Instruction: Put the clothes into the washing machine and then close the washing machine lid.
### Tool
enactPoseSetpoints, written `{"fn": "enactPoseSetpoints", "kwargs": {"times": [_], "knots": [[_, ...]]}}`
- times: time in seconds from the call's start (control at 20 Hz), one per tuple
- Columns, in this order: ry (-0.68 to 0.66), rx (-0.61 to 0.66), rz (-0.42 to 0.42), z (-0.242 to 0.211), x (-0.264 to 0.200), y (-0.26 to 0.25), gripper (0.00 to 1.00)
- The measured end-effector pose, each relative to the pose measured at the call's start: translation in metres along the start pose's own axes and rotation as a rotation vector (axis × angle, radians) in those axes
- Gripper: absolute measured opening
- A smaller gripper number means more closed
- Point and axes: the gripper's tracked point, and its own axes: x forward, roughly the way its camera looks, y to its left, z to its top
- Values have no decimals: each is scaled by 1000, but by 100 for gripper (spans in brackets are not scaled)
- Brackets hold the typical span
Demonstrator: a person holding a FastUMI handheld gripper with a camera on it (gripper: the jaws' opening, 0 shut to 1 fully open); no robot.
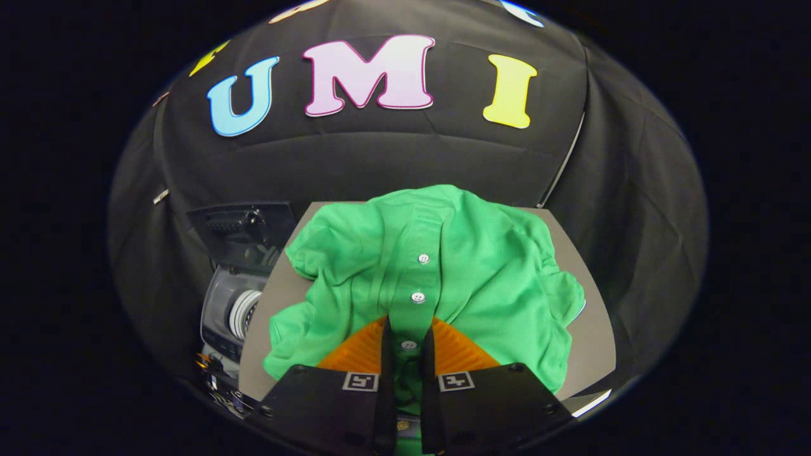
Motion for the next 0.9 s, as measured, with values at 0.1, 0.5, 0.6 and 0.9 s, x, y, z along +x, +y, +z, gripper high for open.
{"fn": "enactPoseSetpoints", "kwargs": {"times": [0.1,0.5,0.6,0.9], "knots": [[-21,68,43,13,-6,11,19],[-114,85,76,79,-60,35,19],[-136,94,99,91,-71,54,19],[-171,61,160,106,-85,128,19]]}}
